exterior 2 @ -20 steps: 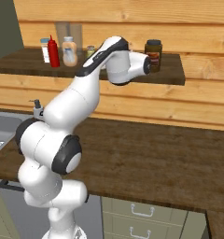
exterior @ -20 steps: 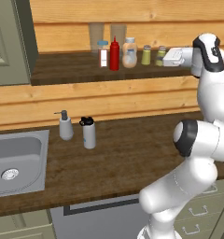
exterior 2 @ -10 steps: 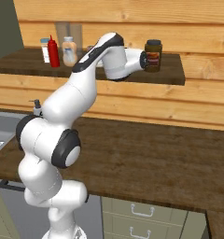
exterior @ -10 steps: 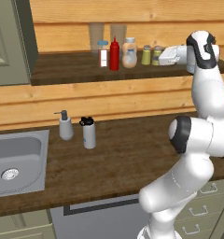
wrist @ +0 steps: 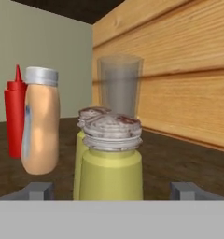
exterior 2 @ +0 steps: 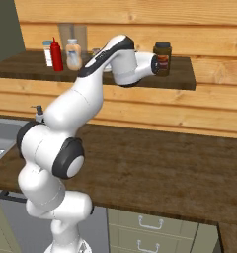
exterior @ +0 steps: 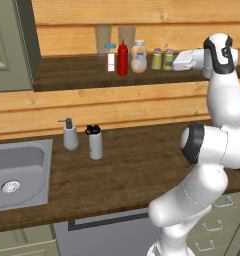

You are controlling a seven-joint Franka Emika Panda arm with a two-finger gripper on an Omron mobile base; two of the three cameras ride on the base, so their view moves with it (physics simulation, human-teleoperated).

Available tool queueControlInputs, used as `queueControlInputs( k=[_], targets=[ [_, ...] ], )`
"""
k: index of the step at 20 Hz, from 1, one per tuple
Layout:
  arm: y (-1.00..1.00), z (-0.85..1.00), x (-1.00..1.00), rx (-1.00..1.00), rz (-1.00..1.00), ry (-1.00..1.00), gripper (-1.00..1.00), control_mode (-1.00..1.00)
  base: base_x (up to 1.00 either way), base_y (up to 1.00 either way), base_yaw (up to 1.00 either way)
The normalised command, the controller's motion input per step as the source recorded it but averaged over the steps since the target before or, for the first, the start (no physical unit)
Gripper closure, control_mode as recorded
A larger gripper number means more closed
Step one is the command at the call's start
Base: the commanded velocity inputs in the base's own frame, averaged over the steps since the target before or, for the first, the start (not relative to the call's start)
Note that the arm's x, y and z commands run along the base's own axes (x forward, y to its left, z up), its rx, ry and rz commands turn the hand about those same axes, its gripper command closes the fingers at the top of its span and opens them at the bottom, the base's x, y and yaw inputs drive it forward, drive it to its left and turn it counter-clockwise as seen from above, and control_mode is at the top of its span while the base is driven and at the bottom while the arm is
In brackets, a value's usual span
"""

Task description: Put the shaker and condiment bottle from the counter next to their counterparts in the cabinet.

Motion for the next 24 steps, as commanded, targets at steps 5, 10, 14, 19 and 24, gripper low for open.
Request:
queueControlInputs(
  k=[5,10,14,19,24],
  targets=[
    [-0.02,0.06,-0.41,0.06,0.0,0.0,-1.0,-1.0,0.0,0.0,0.0],
    [-0.26,0.05,-0.43,0.11,-0.01,0.09,-1.0,-1.0,0.0,0.0,0.0],
    [-0.52,0.02,-0.42,0.16,-0.06,0.18,-1.0,-1.0,0.0,0.0,0.0],
    [-0.46,0.02,-0.52,0.11,-0.06,0.13,-1.0,-1.0,0.0,0.0,0.0],
    [0.13,-0.15,-0.63,-0.01,0.0,0.02,-1.0,-1.0,0.0,0.0,0.0]
  ],
)
